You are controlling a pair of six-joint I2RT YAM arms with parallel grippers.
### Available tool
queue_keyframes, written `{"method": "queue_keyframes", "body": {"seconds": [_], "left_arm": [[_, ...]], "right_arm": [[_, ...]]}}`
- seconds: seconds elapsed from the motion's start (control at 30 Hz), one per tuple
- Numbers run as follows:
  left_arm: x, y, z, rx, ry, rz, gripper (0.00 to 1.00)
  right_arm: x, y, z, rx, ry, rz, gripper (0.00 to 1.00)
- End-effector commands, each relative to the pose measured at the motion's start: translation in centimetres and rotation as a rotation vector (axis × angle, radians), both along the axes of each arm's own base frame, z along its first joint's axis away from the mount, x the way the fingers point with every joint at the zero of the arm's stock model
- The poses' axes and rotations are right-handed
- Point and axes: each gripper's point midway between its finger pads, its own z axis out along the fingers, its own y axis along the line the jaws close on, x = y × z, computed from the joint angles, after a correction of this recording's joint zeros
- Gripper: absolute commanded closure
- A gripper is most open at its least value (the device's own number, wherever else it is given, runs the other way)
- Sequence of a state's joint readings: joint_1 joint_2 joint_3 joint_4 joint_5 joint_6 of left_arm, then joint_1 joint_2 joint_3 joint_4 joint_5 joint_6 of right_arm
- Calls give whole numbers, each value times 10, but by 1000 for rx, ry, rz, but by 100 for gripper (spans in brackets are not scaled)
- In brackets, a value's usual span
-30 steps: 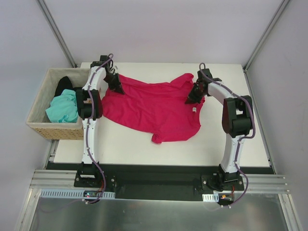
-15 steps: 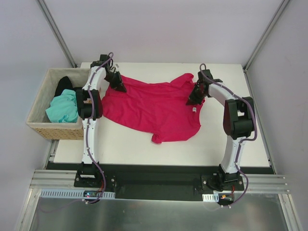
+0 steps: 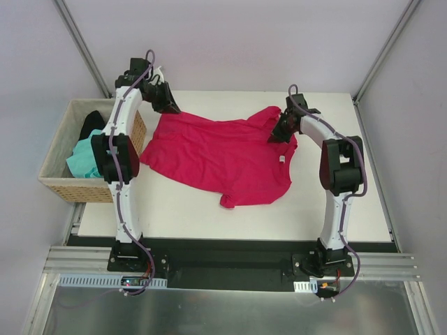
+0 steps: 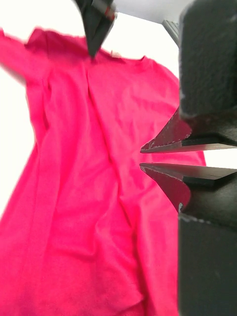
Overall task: Fold and stack the t-shirts
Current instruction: Flatten out the tshirt
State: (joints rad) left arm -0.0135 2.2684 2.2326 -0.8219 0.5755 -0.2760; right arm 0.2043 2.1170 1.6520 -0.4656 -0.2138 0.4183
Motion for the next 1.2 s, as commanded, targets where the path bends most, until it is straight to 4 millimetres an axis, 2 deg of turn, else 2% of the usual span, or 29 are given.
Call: {"method": "queue_keyframes", "body": {"seconds": [0.0, 0.07, 0.33, 0.47, 0.77, 0.93, 1.0, 1.17], "left_arm": [[-14, -6, 66, 20, -170, -28, 87], [-21, -5, 71, 47, -178, -16, 87], [-43, -2, 72, 89, -158, 5, 89], [-54, 2, 87, 106, -188, 22, 88], [-72, 9, 105, 132, -210, 62, 87], [-79, 12, 109, 143, -213, 67, 87], [-82, 13, 107, 151, -204, 67, 87], [-85, 14, 102, 161, -180, 57, 87]], "right_arm": [[6, 4, -1, 44, -9, 7, 99], [3, 6, -6, 56, 1, 7, 99], [-7, 6, -26, 68, 38, 15, 99], [-8, 1, -31, 65, 45, 0, 99], [-4, -16, -41, 53, 65, -68, 99], [10, -25, -39, 58, 46, -104, 99], [14, -28, -42, 58, 49, -119, 99], [36, -40, -33, 63, 13, -163, 99]]}}
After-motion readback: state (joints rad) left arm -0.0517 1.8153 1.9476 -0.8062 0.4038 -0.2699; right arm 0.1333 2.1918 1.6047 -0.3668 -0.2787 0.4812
